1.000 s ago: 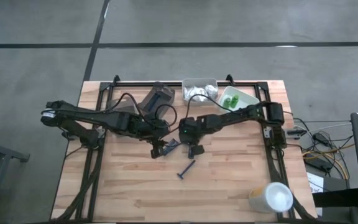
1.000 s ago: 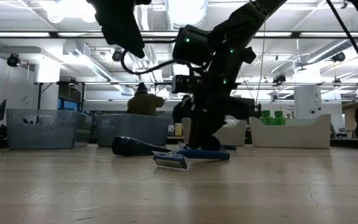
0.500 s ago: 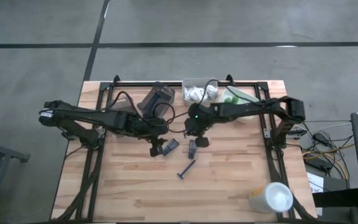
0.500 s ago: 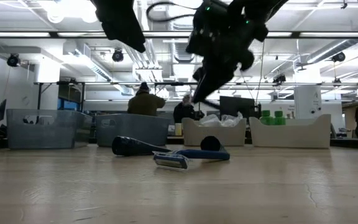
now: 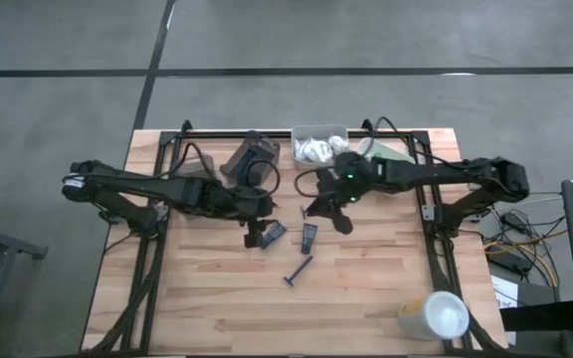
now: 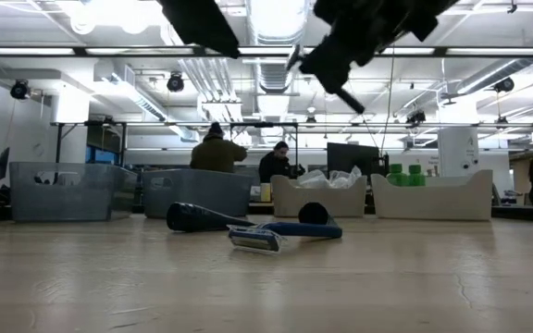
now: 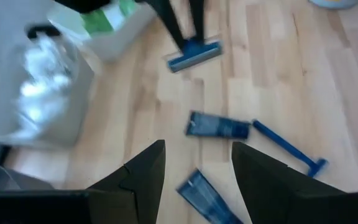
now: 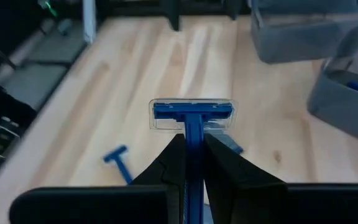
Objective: Pick & Place Travel size toiletries
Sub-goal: Put the top razor into the right black bin
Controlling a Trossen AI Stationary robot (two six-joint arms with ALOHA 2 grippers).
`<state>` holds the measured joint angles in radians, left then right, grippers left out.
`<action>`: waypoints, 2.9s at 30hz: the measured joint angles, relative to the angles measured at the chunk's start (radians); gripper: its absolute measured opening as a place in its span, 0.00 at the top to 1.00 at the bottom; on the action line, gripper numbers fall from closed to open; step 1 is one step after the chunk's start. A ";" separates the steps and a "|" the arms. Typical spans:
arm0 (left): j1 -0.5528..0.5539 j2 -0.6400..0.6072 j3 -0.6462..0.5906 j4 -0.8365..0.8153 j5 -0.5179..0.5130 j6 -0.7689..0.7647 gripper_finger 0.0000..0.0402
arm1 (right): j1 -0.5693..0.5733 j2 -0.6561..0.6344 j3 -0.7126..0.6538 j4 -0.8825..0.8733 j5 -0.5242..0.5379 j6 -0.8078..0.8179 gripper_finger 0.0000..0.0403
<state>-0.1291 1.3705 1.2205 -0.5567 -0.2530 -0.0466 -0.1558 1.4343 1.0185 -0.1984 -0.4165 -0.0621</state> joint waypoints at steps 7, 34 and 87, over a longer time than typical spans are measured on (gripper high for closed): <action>0.003 0.005 0.000 0.158 -0.048 0.114 0.53 | 0.000 -0.141 -0.194 0.351 -0.012 0.180 0.93; 0.075 0.080 -0.145 0.938 0.085 -0.140 0.53 | 0.003 -0.178 -0.258 0.943 0.006 0.316 0.93; 0.077 -0.001 -0.143 0.678 -0.149 -0.068 0.93 | -0.076 -0.074 -0.121 0.750 -0.035 0.505 0.60</action>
<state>-0.0521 1.3696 1.0771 0.1209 -0.4022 -0.1142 -0.2314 1.3606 0.8970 0.5516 -0.4519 0.4430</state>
